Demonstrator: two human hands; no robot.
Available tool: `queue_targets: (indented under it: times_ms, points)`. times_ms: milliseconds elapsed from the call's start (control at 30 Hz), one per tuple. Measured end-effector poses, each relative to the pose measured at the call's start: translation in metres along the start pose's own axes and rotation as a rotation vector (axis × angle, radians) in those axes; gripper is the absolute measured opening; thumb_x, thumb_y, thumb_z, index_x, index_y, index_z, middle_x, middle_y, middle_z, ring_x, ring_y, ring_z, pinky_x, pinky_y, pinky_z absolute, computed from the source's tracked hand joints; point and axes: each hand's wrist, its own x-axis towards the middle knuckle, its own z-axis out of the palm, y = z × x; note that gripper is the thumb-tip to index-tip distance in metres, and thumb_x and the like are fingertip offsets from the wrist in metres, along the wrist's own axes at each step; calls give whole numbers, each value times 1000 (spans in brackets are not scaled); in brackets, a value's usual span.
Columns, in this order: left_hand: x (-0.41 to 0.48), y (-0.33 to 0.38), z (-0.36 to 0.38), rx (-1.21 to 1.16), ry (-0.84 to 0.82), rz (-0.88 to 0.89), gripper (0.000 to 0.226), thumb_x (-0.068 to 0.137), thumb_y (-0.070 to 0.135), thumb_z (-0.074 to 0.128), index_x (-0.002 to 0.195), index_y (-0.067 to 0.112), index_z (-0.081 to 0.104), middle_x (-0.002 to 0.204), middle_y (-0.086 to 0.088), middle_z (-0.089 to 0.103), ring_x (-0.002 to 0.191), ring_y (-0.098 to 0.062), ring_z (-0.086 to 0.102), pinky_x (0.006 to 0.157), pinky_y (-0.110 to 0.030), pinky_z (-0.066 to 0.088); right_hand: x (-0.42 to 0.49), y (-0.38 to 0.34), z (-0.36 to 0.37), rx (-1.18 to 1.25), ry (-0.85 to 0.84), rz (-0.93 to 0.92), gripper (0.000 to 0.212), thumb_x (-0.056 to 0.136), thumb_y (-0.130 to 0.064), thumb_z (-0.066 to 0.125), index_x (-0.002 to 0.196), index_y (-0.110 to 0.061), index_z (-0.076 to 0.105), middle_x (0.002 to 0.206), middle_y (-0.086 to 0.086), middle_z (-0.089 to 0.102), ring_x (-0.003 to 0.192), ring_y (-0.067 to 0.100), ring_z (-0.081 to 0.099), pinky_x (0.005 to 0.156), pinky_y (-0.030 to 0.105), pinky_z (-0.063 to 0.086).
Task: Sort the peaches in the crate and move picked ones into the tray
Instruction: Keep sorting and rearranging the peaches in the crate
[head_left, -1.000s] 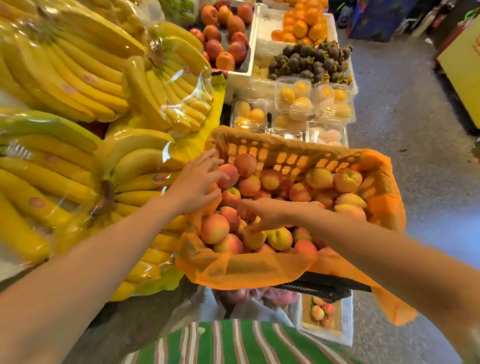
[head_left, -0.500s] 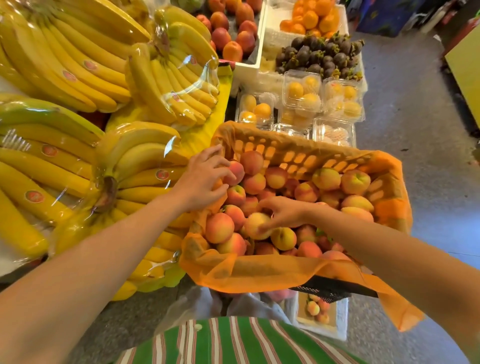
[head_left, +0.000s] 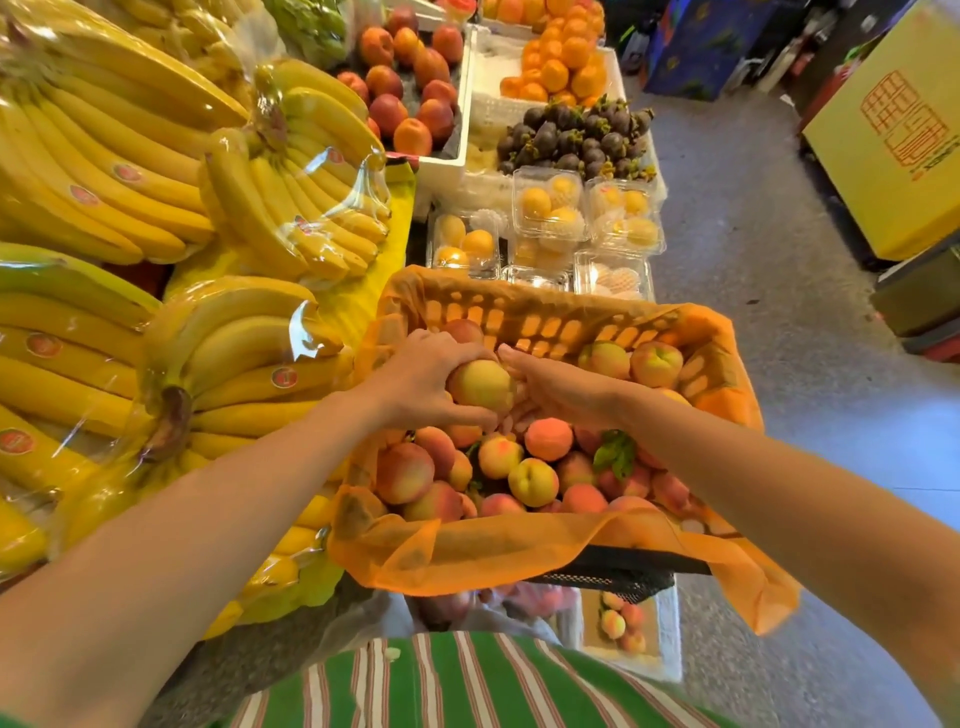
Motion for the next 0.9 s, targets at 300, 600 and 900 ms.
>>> queue_targets:
  times_ms: [300,600,900]
  points:
    - [-6,-30,-1,48,-43,-136,78,53,83,52,119,42,57,109,0,49,112,-22,39,93,-27,20,11,41,-13,-1209,40,17,37,84,-39,67,119,-31,58,120,-2,53,110,19,48,91,39,44]
    - [2,-36,2,53,-34,-128,75,56,85,50,117,42,58,107,2,52,112,-21,44,96,-30,22,17,52,-28,-1683,23,-23,54,85,-35,63,132,-14,47,118,11,50,98,31,53,76,36,39]
    - [9,-33,-2,11,-35,-119,74,57,80,51,117,38,53,110,3,58,106,-17,51,95,-34,32,18,50,-38,-1234,174,-82,50,88,-38,63,130,-15,52,115,6,60,101,28,58,77,38,47]
